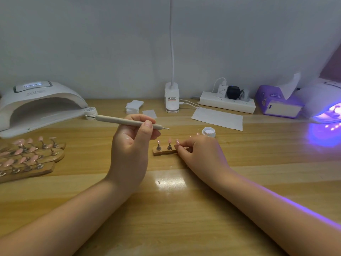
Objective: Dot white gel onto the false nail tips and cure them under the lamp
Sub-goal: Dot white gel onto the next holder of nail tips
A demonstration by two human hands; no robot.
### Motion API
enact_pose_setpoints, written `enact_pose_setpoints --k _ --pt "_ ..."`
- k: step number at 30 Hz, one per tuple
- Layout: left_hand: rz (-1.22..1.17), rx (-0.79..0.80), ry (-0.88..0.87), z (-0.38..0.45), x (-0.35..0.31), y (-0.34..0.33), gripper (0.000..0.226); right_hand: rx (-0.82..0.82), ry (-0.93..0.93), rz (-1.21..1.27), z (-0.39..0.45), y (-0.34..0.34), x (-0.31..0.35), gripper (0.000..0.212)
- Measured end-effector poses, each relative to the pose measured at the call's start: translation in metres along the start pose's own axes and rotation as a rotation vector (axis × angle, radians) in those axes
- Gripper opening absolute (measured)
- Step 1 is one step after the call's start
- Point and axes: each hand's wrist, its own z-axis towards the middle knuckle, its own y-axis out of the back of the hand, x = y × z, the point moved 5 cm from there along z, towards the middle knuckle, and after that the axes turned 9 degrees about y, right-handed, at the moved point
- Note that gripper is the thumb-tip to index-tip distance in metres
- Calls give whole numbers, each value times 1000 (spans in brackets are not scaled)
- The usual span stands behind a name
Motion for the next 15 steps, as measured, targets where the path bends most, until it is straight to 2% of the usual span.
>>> enact_pose_setpoints --k 5,15 --pt "25 13 -3 -1 0 0 6 57 43 -132 -1 -2 5 27" --pt "34 19 1 -1 2 -3 10 63 59 -189 0 -2 7 31"
